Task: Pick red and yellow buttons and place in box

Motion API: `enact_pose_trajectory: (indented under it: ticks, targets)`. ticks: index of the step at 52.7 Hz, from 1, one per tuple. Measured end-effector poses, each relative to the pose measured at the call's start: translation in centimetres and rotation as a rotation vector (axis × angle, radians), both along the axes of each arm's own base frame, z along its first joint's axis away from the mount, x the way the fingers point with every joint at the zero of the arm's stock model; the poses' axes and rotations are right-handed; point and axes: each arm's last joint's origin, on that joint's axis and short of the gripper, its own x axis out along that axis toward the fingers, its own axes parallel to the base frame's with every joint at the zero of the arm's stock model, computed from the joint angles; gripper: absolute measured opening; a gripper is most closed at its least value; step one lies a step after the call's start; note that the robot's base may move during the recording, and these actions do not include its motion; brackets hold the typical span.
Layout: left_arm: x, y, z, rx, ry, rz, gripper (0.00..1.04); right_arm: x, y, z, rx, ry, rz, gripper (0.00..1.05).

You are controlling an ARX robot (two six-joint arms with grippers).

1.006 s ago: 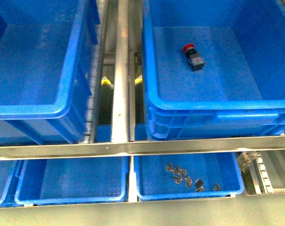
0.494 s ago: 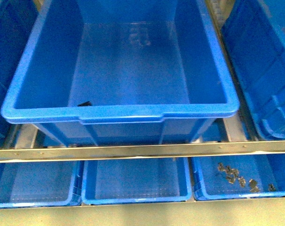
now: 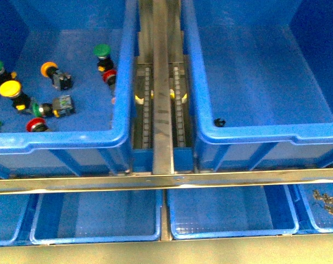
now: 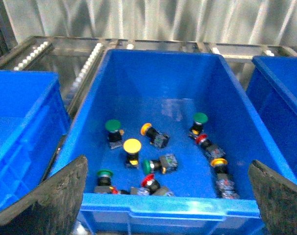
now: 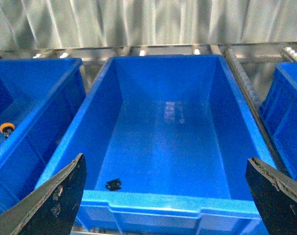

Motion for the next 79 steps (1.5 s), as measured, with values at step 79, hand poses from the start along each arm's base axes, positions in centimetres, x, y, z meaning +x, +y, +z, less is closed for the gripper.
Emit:
enact_pose_trajectory:
  ticks: [79]
  targets:
    - [24.1,-3.6,1.7,0.128,0.737,0.081,0.97,0.0,0.0,0.0,0.000,0.000,0.001,0.98]
